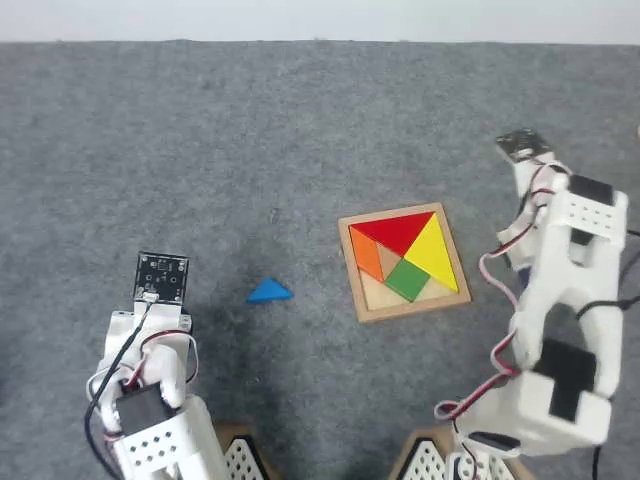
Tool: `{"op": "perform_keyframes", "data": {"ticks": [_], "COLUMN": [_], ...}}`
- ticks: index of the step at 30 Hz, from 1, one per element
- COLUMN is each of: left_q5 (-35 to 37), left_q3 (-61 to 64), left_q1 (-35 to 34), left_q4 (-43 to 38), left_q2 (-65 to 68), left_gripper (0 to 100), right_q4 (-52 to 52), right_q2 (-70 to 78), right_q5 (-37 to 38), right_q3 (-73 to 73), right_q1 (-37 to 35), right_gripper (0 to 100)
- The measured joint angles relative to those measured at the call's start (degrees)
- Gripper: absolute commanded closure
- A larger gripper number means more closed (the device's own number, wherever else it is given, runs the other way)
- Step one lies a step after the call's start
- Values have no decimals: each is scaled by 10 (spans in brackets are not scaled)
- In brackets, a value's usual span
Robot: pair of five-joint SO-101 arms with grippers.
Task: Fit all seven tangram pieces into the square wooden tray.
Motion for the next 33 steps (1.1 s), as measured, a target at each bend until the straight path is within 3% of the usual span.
{"op": "perform_keyframes", "data": {"ticks": [14, 21, 24, 33], "left_q5": [0, 0, 0, 0], "left_q3": [0, 0, 0, 0], "left_q1": [0, 0, 0, 0], "left_q4": [0, 0, 0, 0], "left_q2": [0, 0, 0, 0], "left_gripper": [867, 867, 867, 867], "right_q4": [3, 3, 3, 3], "right_q2": [-67, -67, -67, -67], "right_q5": [161, 213, 134, -298], "right_q3": [62, 62, 62, 62], "right_q1": [-289, -368, -387, -378], "right_gripper": [845, 845, 845, 844]}}
